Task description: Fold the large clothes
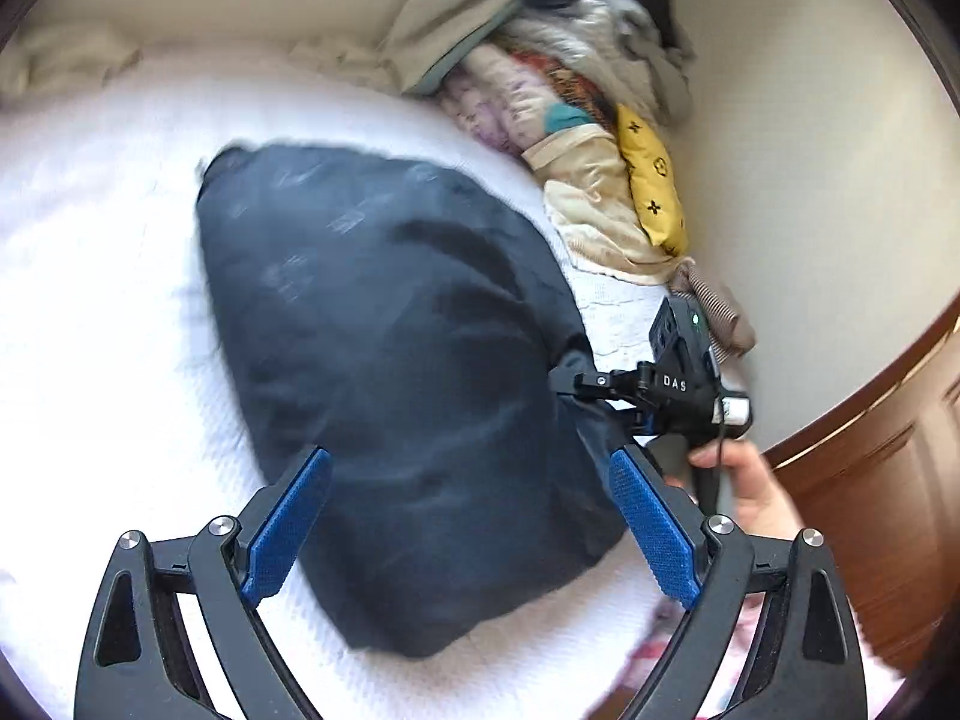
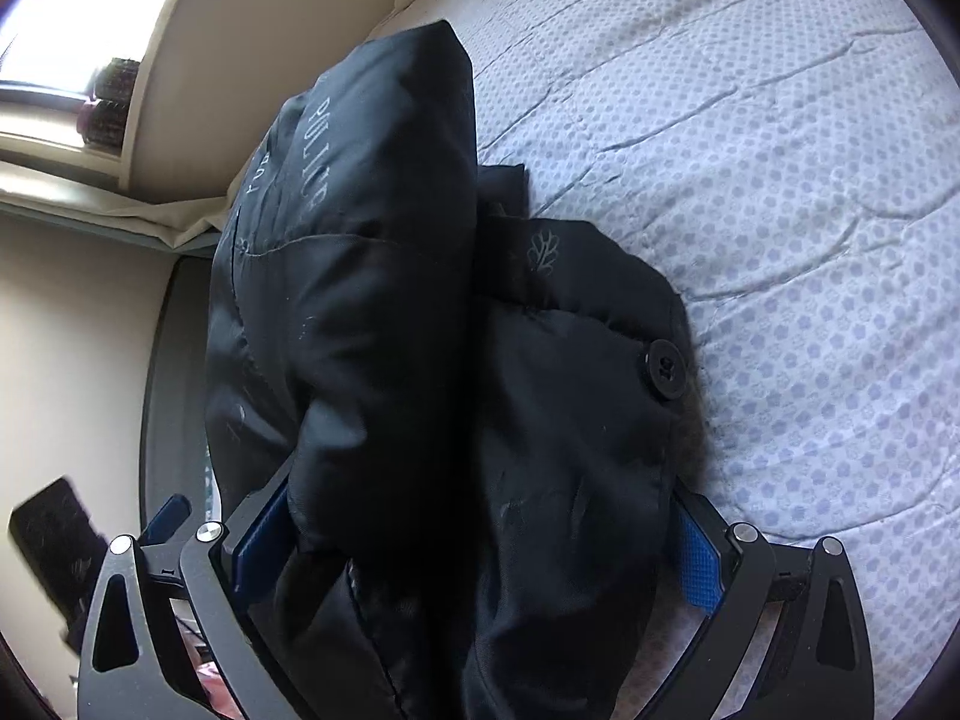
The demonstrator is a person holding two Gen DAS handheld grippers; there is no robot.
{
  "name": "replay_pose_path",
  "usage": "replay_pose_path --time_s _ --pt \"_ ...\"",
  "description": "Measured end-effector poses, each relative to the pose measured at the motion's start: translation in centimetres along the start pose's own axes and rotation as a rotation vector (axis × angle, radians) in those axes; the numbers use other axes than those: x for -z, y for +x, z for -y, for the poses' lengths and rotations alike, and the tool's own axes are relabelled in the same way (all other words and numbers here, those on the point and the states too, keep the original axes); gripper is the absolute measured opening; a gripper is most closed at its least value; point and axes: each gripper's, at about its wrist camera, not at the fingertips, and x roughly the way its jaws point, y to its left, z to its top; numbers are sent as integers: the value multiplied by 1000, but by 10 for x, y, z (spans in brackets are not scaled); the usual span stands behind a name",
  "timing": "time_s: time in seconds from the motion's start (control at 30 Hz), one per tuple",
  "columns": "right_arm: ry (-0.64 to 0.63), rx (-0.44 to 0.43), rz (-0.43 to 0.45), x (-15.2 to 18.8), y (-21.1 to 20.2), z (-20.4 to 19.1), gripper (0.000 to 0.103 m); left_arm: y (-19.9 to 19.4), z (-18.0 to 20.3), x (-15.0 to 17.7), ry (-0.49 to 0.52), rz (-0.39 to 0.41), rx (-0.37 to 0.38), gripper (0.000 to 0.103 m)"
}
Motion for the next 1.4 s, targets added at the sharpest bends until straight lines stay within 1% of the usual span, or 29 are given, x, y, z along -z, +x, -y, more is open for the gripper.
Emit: replay_pose_path --time_s 0.03,0.1,0.17,0.2,0.3,0.37,0.43,0.5,0.57,0.67,0.73,0.87,0.9,0.93,1.07,1.27,1.4 --pt "-1 -9 -8 -1 1 1 101 1 -11 -2 -33 -30 7 95" --pt "-1 -20 -20 -2 5 1 101 6 -28 -2 -69 -90 -8 95" --pt "-1 -26 -27 -2 7 1 101 11 -41 3 -93 -123 -13 95" --pt "-1 -29 -31 -3 8 1 101 13 -46 4 -108 -127 -5 95" --pt "-3 -43 -40 -11 21 3 101 25 -63 12 -189 -133 71 95" --pt "-3 -55 -46 -15 24 4 101 33 -71 16 -236 -155 97 95" --pt "-6 -66 -49 -12 20 6 101 43 -74 16 -245 -171 113 95" --pt "-16 -73 -54 -11 22 8 101 51 -76 15 -237 -179 104 96" --pt "-27 -76 -60 -12 25 7 101 59 -81 16 -245 -182 121 98" --pt "-43 -81 -75 -11 28 6 101 69 -90 17 -284 -171 167 100" --pt "-55 -87 -93 -9 35 -2 101 71 -91 18 -295 -159 181 100" --pt "-101 -109 -146 -4 49 -21 101 72 -82 18 -253 -140 162 97" --pt "-110 -112 -155 -2 53 -25 97 71 -81 18 -245 -135 157 96" --pt "-106 -126 -165 -1 58 -28 95 72 -80 18 -247 -130 157 94" --pt "-87 -144 -144 0 64 -33 83 66 -87 21 -271 -97 163 86" --pt "-82 -181 -103 6 62 -37 72 56 -75 20 -228 -55 117 80" --pt "-105 -193 -70 5 58 -52 67 46 -63 17 -184 -25 89 79"
